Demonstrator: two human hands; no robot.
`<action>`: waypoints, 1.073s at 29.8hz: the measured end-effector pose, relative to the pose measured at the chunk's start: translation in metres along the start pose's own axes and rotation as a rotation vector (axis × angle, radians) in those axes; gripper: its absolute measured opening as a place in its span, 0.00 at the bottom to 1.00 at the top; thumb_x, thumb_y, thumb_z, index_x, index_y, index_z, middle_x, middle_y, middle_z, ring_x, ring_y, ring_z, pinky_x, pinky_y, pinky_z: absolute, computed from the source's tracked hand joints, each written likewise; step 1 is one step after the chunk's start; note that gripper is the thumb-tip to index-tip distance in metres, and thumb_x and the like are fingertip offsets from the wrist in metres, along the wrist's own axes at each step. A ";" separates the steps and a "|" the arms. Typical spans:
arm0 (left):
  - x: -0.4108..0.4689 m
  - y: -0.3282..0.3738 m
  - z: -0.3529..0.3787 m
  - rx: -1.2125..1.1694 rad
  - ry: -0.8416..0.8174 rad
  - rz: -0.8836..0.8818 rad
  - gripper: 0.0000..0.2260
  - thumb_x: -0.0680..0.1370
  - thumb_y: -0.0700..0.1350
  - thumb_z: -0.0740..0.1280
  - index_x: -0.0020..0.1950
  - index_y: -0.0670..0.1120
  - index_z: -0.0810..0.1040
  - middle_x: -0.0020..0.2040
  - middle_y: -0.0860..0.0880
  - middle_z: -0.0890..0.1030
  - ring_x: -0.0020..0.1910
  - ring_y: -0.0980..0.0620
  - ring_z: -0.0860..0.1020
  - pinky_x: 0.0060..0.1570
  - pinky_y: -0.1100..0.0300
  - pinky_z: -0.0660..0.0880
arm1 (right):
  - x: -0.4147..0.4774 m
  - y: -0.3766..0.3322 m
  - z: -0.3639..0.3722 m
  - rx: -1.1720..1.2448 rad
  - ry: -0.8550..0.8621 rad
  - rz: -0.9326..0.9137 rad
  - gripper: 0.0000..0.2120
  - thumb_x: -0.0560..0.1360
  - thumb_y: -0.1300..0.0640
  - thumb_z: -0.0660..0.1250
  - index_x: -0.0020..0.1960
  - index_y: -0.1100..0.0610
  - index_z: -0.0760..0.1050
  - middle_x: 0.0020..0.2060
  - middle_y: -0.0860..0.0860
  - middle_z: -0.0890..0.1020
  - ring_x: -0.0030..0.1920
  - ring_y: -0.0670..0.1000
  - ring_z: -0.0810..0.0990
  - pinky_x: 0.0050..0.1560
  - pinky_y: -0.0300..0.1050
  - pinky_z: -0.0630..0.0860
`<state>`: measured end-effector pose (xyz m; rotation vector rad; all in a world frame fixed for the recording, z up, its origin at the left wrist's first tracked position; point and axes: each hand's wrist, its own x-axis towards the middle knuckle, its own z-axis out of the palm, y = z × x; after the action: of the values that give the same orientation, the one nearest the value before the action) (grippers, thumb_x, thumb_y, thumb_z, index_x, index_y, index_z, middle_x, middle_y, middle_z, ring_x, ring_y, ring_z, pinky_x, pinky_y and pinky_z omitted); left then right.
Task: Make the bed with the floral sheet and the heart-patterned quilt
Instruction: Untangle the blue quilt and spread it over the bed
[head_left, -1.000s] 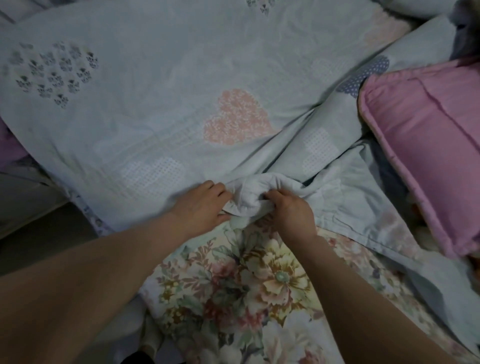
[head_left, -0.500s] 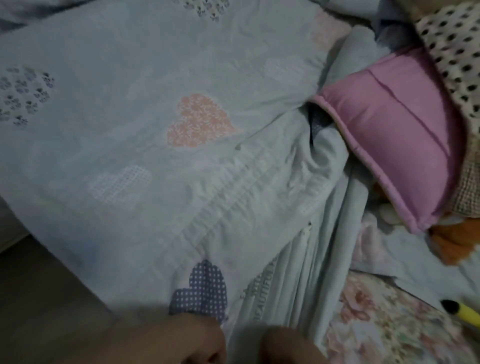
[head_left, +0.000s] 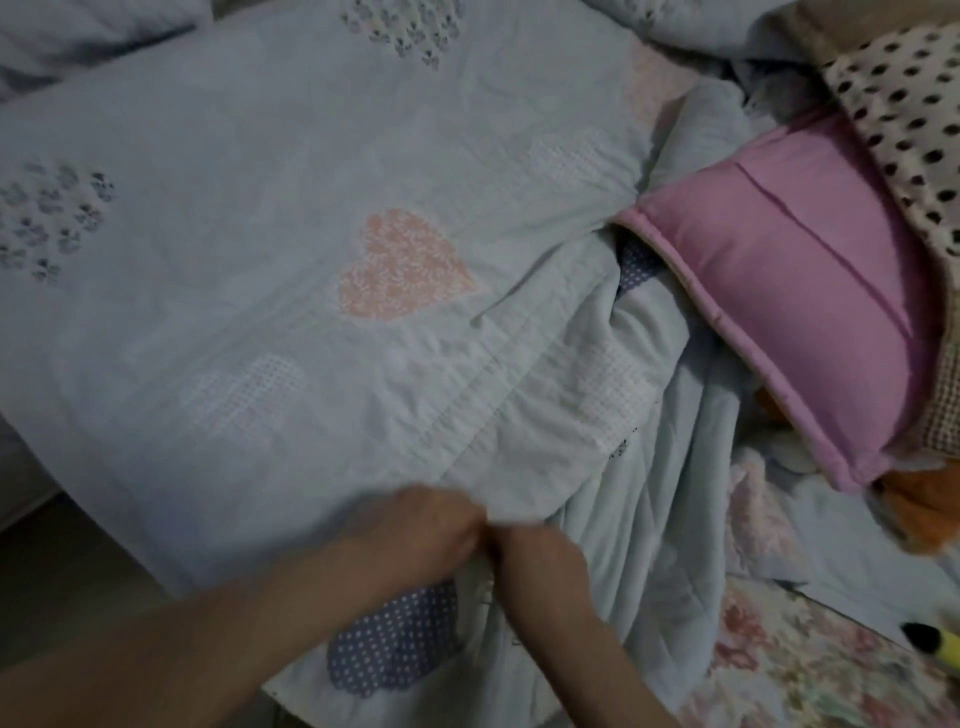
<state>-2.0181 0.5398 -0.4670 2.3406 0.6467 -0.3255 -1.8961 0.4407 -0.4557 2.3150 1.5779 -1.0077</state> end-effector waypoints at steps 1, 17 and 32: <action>0.016 -0.012 -0.013 -0.017 0.235 0.024 0.18 0.76 0.56 0.53 0.53 0.49 0.78 0.50 0.48 0.80 0.49 0.44 0.79 0.46 0.52 0.75 | 0.019 -0.006 -0.013 -0.009 0.286 -0.052 0.12 0.76 0.63 0.62 0.56 0.52 0.78 0.50 0.52 0.81 0.52 0.56 0.80 0.47 0.49 0.77; 0.051 -0.058 -0.020 0.337 -0.403 -0.405 0.52 0.69 0.65 0.73 0.75 0.68 0.34 0.76 0.53 0.27 0.76 0.36 0.33 0.67 0.26 0.53 | 0.087 0.039 -0.003 0.042 -0.175 0.045 0.52 0.70 0.42 0.73 0.79 0.42 0.39 0.78 0.51 0.37 0.78 0.62 0.38 0.76 0.63 0.48; -0.045 0.099 -0.160 0.410 -0.056 -0.171 0.40 0.81 0.55 0.63 0.78 0.60 0.34 0.80 0.49 0.34 0.78 0.40 0.35 0.72 0.33 0.45 | -0.142 0.011 -0.129 0.249 0.516 0.185 0.38 0.82 0.52 0.61 0.77 0.38 0.36 0.80 0.49 0.43 0.78 0.52 0.38 0.77 0.47 0.48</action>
<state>-1.9947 0.5668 -0.2771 2.6545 0.8175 -0.6512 -1.8608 0.3903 -0.2740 3.0121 1.4079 -0.6221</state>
